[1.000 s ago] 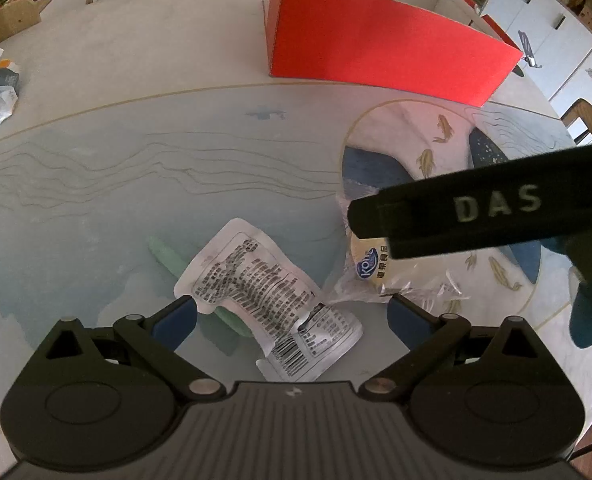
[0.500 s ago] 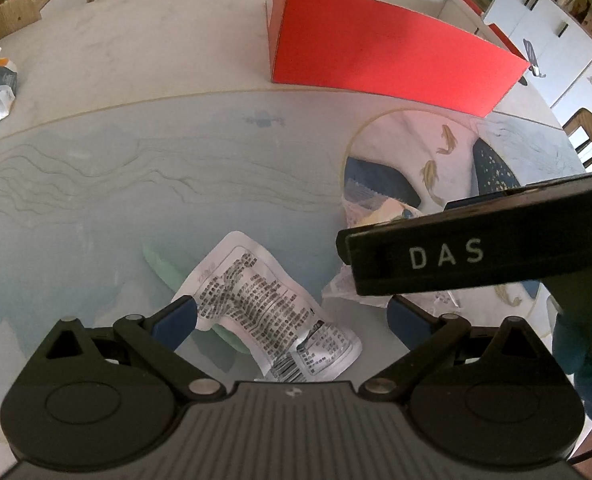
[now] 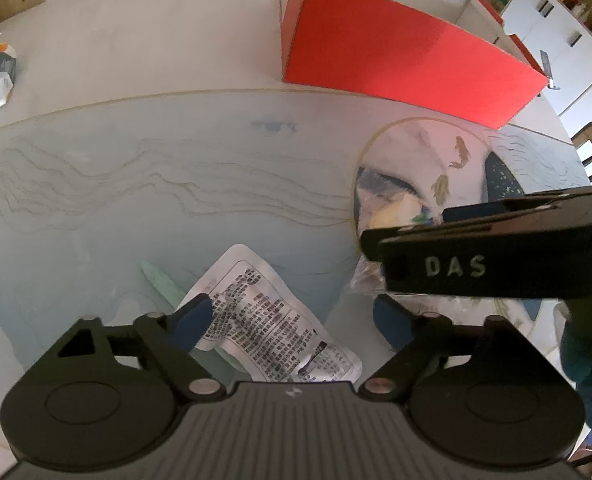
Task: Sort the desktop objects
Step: 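Grasp the blueberry bag with the right tool while the left tool grasps the white packet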
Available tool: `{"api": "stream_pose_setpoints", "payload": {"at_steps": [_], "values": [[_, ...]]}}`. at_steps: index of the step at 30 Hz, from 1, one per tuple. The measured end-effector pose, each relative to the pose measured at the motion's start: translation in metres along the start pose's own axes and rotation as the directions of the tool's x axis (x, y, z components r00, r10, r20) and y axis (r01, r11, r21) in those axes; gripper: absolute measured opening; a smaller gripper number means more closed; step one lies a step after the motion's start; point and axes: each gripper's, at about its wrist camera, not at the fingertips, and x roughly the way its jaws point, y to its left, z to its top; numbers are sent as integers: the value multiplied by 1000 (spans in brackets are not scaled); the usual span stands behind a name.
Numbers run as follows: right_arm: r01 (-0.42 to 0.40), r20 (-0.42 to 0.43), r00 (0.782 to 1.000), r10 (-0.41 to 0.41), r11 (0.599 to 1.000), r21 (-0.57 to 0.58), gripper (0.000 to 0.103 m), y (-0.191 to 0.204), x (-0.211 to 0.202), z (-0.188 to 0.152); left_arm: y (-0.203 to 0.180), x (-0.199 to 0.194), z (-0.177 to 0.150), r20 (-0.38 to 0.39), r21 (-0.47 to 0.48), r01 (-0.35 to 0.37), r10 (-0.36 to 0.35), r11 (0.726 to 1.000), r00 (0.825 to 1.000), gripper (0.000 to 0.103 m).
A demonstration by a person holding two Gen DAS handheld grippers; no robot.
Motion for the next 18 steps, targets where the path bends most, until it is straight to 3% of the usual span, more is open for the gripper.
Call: {"api": "stream_pose_setpoints", "payload": {"at_steps": [3, 7, 10, 14, 18], "values": [[6, 2, 1000, -6, 1000, -1, 68, -4, 1, 4, -2, 1, 2, 10, 8, -6, 6, 1000, 1000, 76], [7, 3, 1000, -7, 1000, 1, 67, -7, 1, 7, -4, 4, 4, 13, 26, -40, 40, 999, 999, 60], [3, 2, 1000, -3, 1000, -1, 67, -9, 1, 8, -3, 4, 5, 13, 28, -44, 44, 999, 999, 58], [3, 2, 1000, -3, 1000, 5, 67, -13, 1, 10, 13, -3, 8, 9, -47, 13, -12, 999, 1000, 58], [0, 3, 1000, 0, 1000, 21, 67, -18, 1, 11, 26, -12, 7, -23, -109, 6, -9, 994, 1000, 59]]}}
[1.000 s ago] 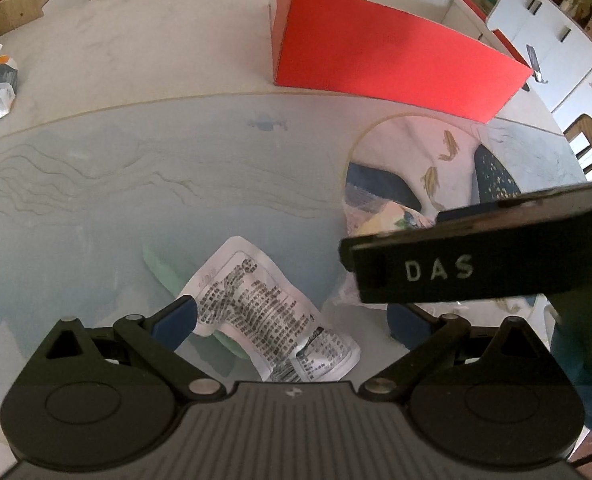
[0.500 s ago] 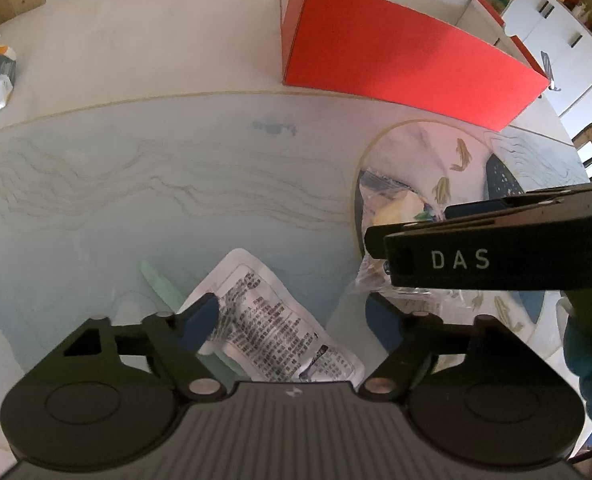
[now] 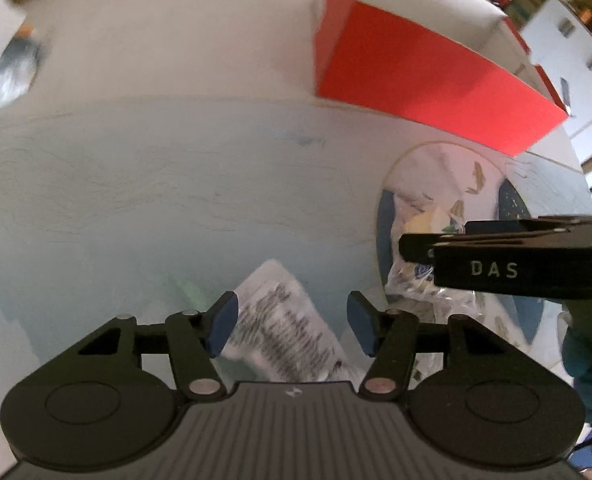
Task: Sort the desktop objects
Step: 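Grasp the blueberry bag with the right tool while the left tool grasps the white packet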
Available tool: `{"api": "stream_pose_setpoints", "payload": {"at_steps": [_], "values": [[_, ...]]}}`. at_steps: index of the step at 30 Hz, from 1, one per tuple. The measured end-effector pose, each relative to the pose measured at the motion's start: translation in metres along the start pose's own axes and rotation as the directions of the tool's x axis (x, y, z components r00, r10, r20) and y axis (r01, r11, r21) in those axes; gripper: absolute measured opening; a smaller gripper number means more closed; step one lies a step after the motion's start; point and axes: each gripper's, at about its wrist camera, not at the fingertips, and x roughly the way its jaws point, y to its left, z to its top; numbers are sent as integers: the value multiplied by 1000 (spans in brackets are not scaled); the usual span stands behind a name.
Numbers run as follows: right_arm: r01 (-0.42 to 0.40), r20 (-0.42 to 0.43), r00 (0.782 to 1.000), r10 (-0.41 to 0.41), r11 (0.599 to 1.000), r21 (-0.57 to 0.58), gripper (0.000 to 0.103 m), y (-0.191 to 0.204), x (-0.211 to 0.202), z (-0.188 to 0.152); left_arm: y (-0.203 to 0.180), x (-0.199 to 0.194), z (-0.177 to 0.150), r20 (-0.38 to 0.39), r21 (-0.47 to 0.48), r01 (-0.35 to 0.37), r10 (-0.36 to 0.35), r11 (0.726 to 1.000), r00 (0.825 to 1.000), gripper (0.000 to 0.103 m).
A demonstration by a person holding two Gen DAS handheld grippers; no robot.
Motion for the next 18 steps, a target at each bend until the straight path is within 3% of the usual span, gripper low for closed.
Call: {"api": "stream_pose_setpoints", "payload": {"at_steps": [5, 9, 13, 18], "values": [[-3, 2, 1000, 3, 1000, 4, 67, -1, 0, 0, 2, 1, -5, -65, -51, 35, -38, 998, 997, 60], [-2, 1, 1000, 2, 1000, 7, 67, -1, 0, 0, -4, 9, -11, -107, -40, -27, 23, 999, 994, 60], [-5, 2, 1000, 5, 1000, 8, 67, -3, 0, -1, 1, -2, -14, -91, -88, -61, 52, 994, 994, 63], [-11, 4, 1000, 11, 1000, 14, 67, -5, -1, -2, -4, -10, -26, -102, -127, -8, -5, 992, 995, 71]]}}
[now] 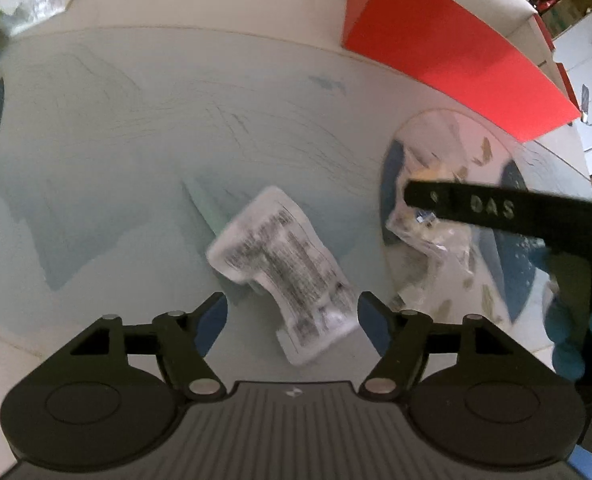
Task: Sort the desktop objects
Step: 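Grasp the blueberry bag with the right tool while the left tool grasps the white packet, then lift and carry the white packet and blueberry bag with both tools into the red box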
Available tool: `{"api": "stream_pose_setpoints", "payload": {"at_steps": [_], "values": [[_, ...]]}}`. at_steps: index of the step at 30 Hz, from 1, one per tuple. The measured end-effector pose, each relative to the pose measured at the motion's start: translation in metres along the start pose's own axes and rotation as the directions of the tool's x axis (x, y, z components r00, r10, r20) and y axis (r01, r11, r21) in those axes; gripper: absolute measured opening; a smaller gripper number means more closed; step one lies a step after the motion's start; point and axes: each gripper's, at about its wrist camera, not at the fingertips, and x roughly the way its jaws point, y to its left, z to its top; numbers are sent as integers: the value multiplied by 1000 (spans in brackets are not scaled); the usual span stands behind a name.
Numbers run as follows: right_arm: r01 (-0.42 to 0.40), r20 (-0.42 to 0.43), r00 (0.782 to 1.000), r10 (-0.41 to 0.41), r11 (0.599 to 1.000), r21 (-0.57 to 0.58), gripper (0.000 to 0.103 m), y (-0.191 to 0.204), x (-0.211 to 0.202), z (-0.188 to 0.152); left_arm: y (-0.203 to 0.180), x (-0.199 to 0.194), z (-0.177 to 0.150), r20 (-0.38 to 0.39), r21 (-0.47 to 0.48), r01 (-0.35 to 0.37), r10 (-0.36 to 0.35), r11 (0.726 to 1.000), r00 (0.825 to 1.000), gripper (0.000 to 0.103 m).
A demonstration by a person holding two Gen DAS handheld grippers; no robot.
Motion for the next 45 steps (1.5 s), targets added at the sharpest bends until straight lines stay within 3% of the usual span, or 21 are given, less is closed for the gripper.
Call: {"api": "stream_pose_setpoints", "payload": {"at_steps": [4, 10, 18, 23, 27, 34, 37, 45], "values": [[3, 1, 1000, -3, 1000, 2, 67, 1, 0, -1, -10, 9, 2, 10, -51, -1, 1, 999, 1000, 84], [7, 4, 1000, -7, 1000, -3, 67, 1, -2, -1, -10, 24, 17, 33, -89, -69, 72, 994, 997, 84], [1, 5, 1000, -1, 1000, -3, 67, -3, -2, -1, -18, 36, 20, 40, -27, -146, 147, 989, 988, 82], [7, 9, 1000, -7, 1000, -11, 67, -4, -2, 0, -18, 34, 17, 75, 8, -200, 199, 980, 977, 56], [10, 12, 1000, -10, 1000, -12, 67, -4, 0, 1, -14, 30, 15, 99, 15, -184, 181, 983, 978, 50], [13, 19, 1000, -12, 1000, -10, 64, -6, -3, 0, -7, 17, 12, 163, 20, -137, 132, 990, 978, 31], [2, 24, 1000, -2, 1000, -5, 50, -10, -8, -3, 4, 11, 13, 182, 0, -90, 89, 996, 979, 25], [9, 35, 999, -9, 1000, 1, 38, -19, -17, -7, 31, -3, 9, 218, -35, -26, 34, 999, 975, 17]]}}
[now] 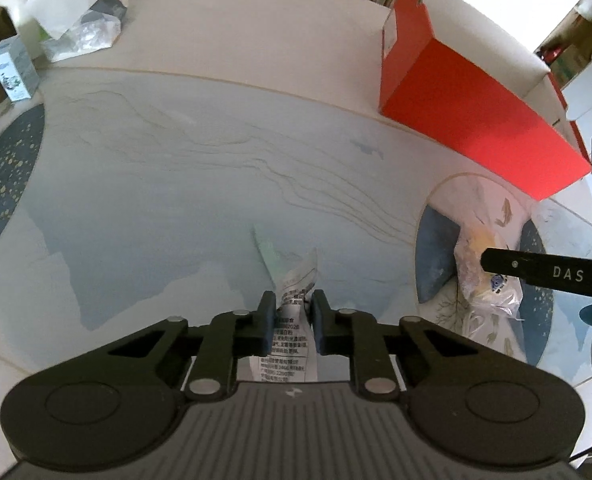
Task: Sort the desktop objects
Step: 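Lift and carry the white packet and blueberry bag with both tools into the red box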
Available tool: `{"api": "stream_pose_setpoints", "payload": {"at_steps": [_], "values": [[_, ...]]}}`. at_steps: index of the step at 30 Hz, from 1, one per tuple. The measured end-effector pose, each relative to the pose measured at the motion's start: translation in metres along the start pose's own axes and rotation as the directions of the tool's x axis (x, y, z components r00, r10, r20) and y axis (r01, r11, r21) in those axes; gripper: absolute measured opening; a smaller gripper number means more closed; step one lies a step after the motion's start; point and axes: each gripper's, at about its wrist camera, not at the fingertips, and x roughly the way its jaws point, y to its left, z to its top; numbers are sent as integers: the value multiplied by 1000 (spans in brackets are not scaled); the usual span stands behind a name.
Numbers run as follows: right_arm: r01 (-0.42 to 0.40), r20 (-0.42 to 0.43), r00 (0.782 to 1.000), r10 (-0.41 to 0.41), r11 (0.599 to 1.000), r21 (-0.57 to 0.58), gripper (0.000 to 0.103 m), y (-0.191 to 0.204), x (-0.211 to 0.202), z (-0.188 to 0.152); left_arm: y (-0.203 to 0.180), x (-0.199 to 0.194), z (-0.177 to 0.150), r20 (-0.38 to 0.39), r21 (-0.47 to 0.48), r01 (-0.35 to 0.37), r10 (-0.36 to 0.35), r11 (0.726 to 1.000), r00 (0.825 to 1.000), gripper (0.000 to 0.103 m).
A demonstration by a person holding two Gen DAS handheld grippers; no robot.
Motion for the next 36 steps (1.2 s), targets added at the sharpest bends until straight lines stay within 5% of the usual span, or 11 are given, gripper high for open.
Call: {"api": "stream_pose_setpoints", "payload": {"at_steps": [12, 36], "values": [[-6, 26, 1000, 6, 1000, 2, 29, -13, -24, -7, 17, -21, -6, 33, -44, 76, -74, 996, 997, 17], [7, 123, 992, -4, 1000, -29, 22, -45, -89, -11, -36, -56, 29, 93, 33, 209, -211, 977, 973, 17]]}}
